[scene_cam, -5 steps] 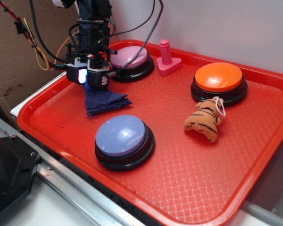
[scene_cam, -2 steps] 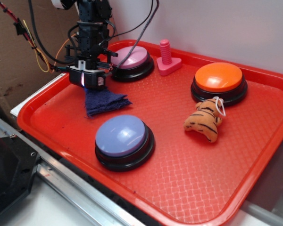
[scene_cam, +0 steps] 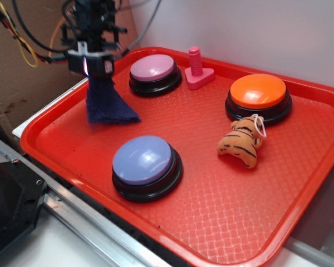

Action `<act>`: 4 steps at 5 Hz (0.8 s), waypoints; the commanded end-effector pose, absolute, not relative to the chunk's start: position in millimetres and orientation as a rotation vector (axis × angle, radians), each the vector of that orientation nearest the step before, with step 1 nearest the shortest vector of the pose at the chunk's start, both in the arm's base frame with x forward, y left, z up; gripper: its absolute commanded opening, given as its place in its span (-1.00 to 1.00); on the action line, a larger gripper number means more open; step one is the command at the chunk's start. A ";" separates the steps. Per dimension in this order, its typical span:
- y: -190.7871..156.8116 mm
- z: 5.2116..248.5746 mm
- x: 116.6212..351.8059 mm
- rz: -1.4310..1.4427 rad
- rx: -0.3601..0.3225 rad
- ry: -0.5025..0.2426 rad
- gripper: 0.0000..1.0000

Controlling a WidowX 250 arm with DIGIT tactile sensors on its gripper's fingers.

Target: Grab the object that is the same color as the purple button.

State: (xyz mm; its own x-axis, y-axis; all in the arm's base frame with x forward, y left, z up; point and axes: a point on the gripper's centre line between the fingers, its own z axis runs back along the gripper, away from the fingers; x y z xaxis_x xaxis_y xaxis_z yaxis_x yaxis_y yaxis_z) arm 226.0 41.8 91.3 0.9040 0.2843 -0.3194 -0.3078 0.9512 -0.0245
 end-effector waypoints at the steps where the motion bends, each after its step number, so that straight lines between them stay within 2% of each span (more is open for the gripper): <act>1: 15.4 162.0 202.7 0.293 -0.048 0.201 -1.00; 2: -4.2 212.6 185.2 0.332 -0.042 0.261 -1.00; 3: -21.7 253.3 161.4 0.337 -0.077 0.180 -1.00; 4: -26.0 262.6 145.9 0.339 -0.103 0.147 -1.00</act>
